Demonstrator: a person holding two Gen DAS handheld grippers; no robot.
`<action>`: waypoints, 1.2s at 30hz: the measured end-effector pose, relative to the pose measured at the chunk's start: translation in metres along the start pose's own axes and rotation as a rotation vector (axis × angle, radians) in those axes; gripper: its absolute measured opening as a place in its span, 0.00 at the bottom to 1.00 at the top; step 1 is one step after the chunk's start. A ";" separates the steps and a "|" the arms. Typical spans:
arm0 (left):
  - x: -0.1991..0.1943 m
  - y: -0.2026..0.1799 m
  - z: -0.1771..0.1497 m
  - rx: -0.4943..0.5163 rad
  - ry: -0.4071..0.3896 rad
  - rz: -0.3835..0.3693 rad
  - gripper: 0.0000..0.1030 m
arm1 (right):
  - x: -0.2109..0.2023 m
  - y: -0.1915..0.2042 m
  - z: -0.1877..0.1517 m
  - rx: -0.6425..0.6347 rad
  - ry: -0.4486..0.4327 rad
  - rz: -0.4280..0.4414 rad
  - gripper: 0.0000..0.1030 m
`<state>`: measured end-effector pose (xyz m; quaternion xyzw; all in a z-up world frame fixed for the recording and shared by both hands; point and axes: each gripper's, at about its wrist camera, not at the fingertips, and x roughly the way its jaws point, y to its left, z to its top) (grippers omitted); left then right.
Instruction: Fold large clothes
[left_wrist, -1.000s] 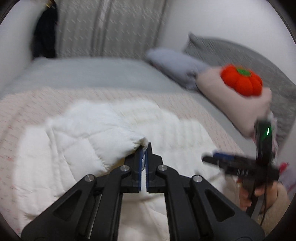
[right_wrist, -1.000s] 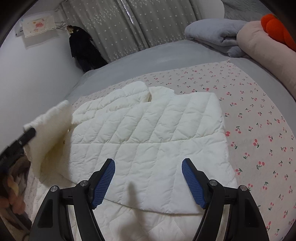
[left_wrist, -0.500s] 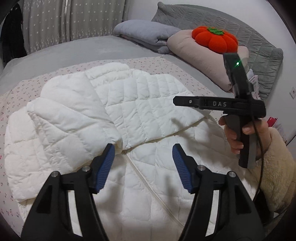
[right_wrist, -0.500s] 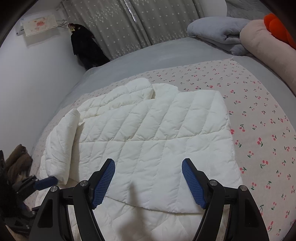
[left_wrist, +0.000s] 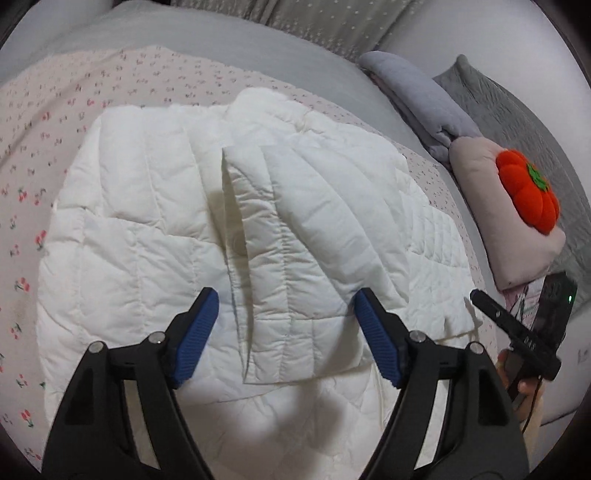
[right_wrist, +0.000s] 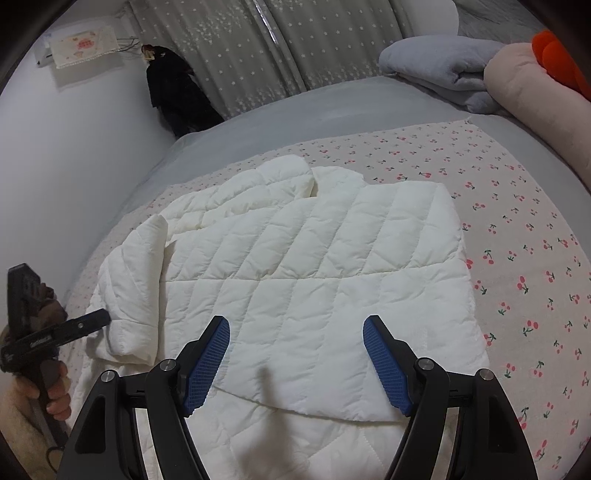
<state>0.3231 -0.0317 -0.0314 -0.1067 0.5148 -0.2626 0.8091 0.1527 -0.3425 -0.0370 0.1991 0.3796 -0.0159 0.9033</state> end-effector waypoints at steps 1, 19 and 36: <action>0.003 -0.005 0.001 -0.001 -0.008 -0.022 0.56 | 0.000 0.000 0.000 0.000 -0.001 0.000 0.74; -0.032 -0.078 -0.045 0.305 -0.002 -0.222 0.60 | -0.003 -0.021 0.004 0.141 0.007 0.180 0.74; -0.055 0.031 -0.024 0.155 -0.358 0.091 0.54 | -0.003 0.018 0.013 0.021 -0.116 0.284 0.05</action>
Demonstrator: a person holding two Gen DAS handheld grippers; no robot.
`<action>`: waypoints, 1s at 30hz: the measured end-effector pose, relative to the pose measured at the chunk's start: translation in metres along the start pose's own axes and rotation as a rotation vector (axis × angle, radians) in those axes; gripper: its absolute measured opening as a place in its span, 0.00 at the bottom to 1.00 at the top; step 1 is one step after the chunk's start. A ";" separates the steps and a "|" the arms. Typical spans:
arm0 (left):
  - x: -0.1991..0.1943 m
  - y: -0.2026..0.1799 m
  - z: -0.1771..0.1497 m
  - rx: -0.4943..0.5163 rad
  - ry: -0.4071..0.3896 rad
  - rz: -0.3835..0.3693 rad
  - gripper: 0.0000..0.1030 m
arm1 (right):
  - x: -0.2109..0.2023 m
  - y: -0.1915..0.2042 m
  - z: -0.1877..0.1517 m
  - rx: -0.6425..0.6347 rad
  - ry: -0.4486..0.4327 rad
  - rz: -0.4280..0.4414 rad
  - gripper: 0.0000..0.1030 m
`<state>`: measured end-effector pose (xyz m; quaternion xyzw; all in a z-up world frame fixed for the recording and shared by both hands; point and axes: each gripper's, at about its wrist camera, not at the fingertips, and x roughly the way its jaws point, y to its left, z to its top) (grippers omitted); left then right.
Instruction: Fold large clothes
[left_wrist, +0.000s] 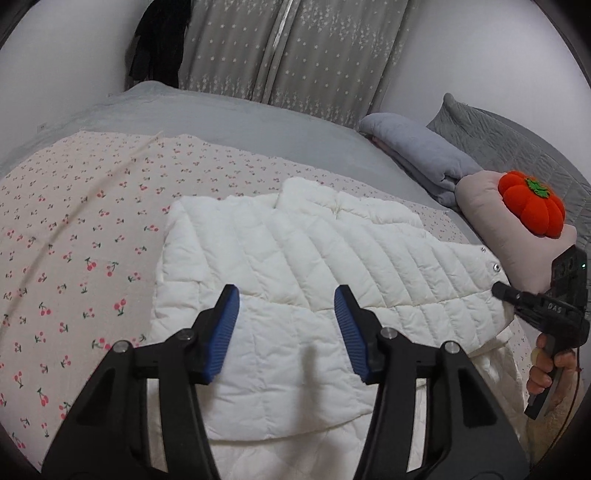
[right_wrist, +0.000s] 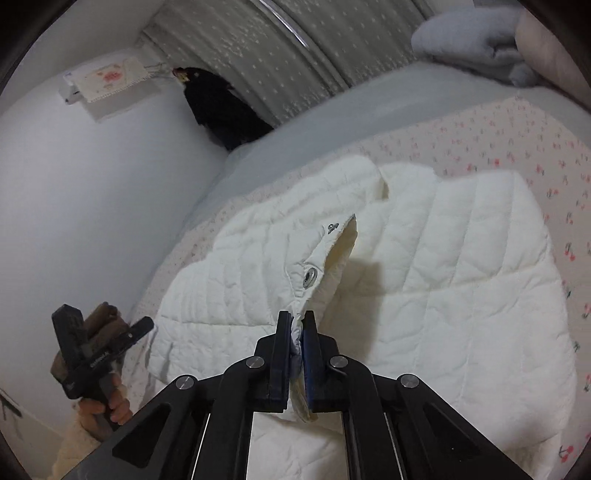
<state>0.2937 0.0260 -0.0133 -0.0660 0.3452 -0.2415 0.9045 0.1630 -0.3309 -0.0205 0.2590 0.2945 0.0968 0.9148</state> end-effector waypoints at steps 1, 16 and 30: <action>0.004 -0.003 0.001 0.012 -0.015 0.006 0.54 | -0.009 0.005 0.001 -0.029 -0.036 -0.032 0.05; 0.062 0.019 -0.016 -0.013 0.136 0.082 0.53 | 0.048 -0.022 -0.032 -0.119 0.183 -0.364 0.06; -0.029 -0.011 -0.011 0.067 0.265 0.166 0.84 | -0.070 -0.002 -0.030 -0.005 0.169 -0.362 0.72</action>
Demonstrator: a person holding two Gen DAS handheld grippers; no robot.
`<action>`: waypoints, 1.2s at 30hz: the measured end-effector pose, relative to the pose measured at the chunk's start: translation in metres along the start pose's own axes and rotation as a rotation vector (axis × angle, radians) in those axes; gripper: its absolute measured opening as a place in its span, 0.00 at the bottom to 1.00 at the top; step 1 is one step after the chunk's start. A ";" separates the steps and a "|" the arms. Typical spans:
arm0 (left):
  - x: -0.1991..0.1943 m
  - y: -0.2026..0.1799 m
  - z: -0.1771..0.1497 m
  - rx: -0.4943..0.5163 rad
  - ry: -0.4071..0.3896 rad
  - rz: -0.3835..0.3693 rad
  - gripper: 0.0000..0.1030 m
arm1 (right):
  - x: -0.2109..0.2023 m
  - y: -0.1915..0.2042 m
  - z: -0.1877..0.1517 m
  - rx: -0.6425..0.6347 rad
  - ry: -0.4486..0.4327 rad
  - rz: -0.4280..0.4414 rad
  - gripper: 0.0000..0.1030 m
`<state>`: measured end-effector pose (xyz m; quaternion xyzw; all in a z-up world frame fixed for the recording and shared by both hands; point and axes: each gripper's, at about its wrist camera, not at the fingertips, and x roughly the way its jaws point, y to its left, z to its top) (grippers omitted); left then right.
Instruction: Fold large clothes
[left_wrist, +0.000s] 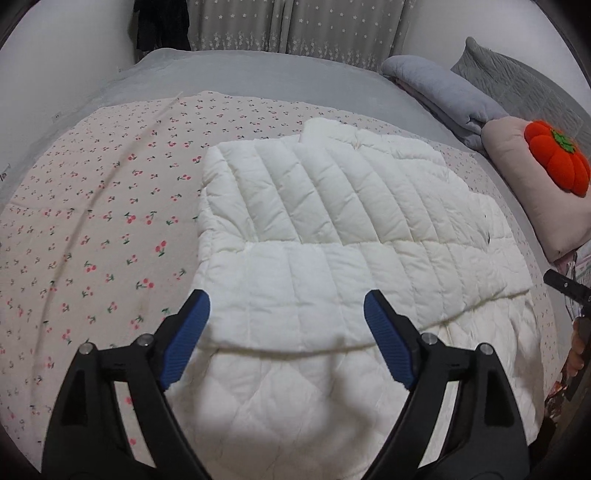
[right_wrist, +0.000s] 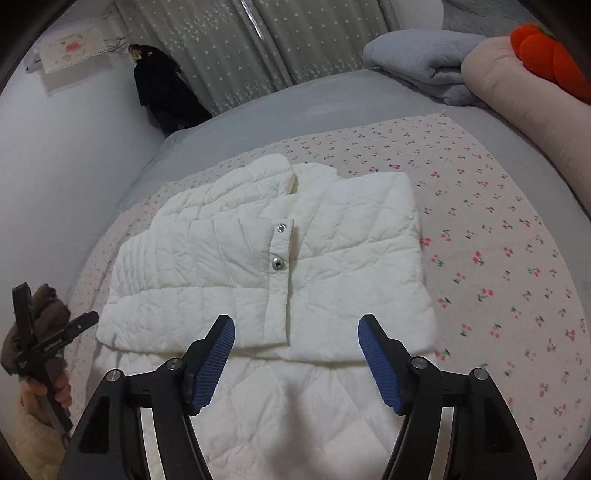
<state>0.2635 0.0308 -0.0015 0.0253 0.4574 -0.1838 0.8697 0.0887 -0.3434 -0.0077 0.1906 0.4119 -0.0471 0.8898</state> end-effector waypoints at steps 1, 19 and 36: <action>-0.005 0.001 -0.005 0.011 0.009 0.005 0.85 | -0.008 -0.002 -0.005 -0.005 0.002 -0.015 0.76; -0.042 0.044 -0.097 -0.053 0.272 -0.071 0.86 | -0.061 -0.090 -0.106 0.168 0.149 -0.002 0.80; -0.035 0.076 -0.153 -0.243 0.447 -0.412 0.86 | -0.052 -0.119 -0.158 0.349 0.291 0.334 0.80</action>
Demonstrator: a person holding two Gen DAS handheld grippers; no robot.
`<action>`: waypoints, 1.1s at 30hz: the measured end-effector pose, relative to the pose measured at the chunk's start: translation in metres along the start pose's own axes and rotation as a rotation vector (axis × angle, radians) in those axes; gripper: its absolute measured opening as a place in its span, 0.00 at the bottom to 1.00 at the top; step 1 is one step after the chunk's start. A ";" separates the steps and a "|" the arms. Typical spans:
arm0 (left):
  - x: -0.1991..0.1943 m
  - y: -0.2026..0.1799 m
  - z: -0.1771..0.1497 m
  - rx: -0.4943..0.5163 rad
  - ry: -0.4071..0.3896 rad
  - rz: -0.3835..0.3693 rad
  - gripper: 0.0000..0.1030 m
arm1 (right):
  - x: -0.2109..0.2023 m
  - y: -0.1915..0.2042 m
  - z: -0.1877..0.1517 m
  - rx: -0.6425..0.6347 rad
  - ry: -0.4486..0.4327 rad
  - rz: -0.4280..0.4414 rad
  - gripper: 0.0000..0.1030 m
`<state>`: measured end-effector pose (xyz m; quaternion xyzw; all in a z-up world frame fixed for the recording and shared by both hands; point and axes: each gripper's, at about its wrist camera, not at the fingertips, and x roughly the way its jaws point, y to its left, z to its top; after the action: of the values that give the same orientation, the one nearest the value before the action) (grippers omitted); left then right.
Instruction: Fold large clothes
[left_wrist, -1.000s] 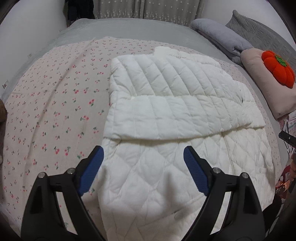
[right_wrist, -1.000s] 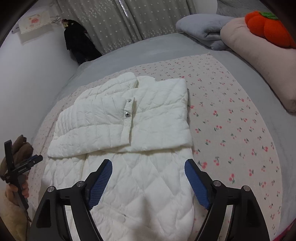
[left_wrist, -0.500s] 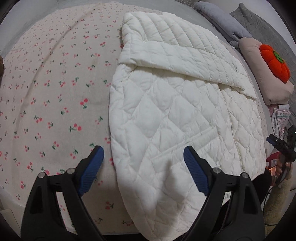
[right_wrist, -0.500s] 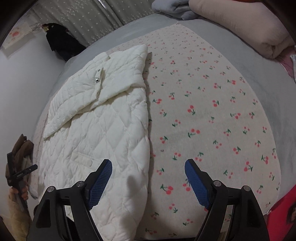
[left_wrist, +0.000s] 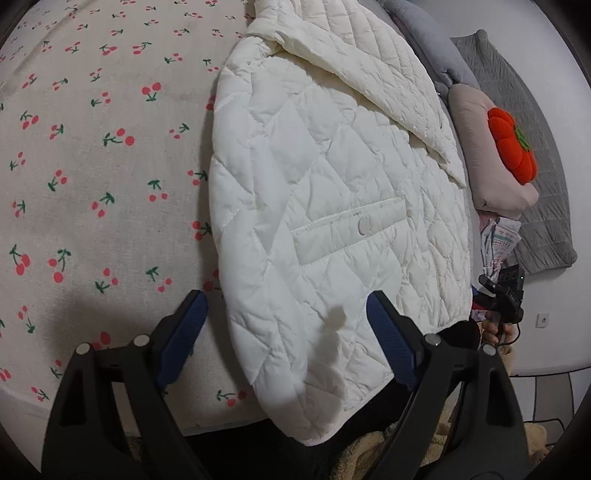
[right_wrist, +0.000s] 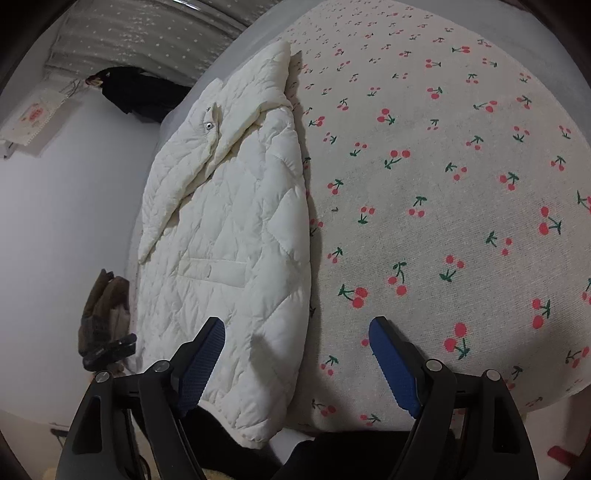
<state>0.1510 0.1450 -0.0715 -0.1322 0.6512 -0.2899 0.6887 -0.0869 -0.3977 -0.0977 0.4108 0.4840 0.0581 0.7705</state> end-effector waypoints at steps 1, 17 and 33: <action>0.000 0.001 -0.002 0.005 0.007 -0.015 0.86 | 0.002 0.000 -0.001 0.001 0.010 0.014 0.80; 0.024 -0.029 -0.036 0.055 0.151 -0.264 0.53 | 0.033 0.019 -0.030 -0.038 0.178 0.160 0.36; -0.033 -0.075 -0.054 0.176 -0.096 -0.335 0.12 | -0.015 0.063 -0.044 -0.222 -0.005 0.228 0.11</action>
<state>0.0821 0.1149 -0.0089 -0.1914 0.5586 -0.4497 0.6701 -0.1106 -0.3383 -0.0529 0.3756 0.4228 0.1971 0.8008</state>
